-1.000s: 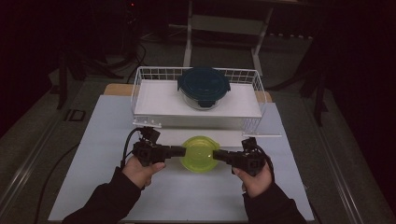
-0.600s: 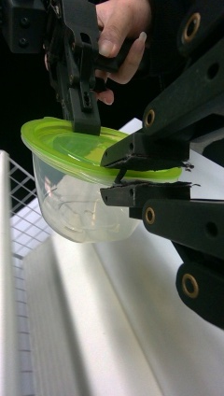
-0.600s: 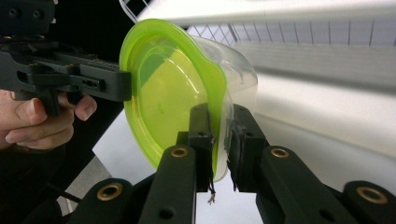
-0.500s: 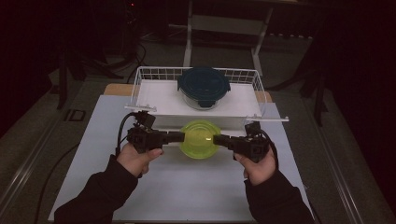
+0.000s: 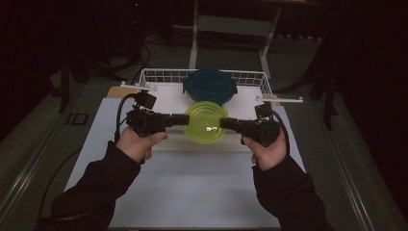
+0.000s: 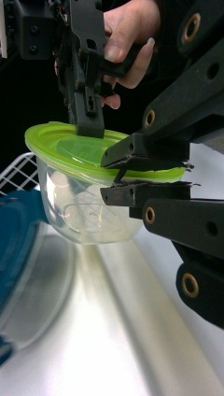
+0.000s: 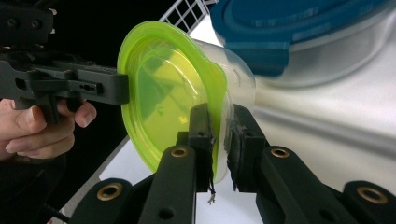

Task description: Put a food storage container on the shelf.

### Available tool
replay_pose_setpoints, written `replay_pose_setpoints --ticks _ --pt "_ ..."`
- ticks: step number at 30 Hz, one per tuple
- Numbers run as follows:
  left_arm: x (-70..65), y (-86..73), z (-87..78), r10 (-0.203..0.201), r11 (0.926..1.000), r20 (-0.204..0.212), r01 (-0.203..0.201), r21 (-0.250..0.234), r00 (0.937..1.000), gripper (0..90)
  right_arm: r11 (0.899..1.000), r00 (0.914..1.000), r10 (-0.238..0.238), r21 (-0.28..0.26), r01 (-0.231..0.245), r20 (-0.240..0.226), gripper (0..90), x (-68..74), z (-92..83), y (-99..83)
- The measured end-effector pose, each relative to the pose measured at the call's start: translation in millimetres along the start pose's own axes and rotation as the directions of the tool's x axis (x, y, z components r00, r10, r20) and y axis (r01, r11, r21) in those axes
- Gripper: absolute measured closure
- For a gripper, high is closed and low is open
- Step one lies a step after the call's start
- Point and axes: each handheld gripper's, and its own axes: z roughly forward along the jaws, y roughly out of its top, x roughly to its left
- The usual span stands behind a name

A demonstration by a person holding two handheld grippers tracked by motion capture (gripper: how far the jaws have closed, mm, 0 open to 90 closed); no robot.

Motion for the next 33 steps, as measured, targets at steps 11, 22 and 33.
replay_pose_setpoints --ticks 11,22,33 --pt "-1.1 34.5 -4.4 0.005 0.9993 -0.013 -0.005 -0.036 0.9999 81.5 0.999 0.9996 -0.018 -0.03 0.019 0.021 80.4 3.4 -1.3 40.8" --pt "4.4 62.0 0.1 -0.019 0.9976 -0.009 0.019 -0.067 0.9998 81.6 0.999 0.9998 0.002 -0.054 0.0 0.021 80.4 -4.1 -0.3 69.9" --pt "19.7 84.3 15.2 -0.085 0.9945 -0.01 0.084 -0.062 0.9963 81.3 0.999 0.9971 0.035 -0.042 -0.033 0.067 80.3 -16.8 7.6 94.2"
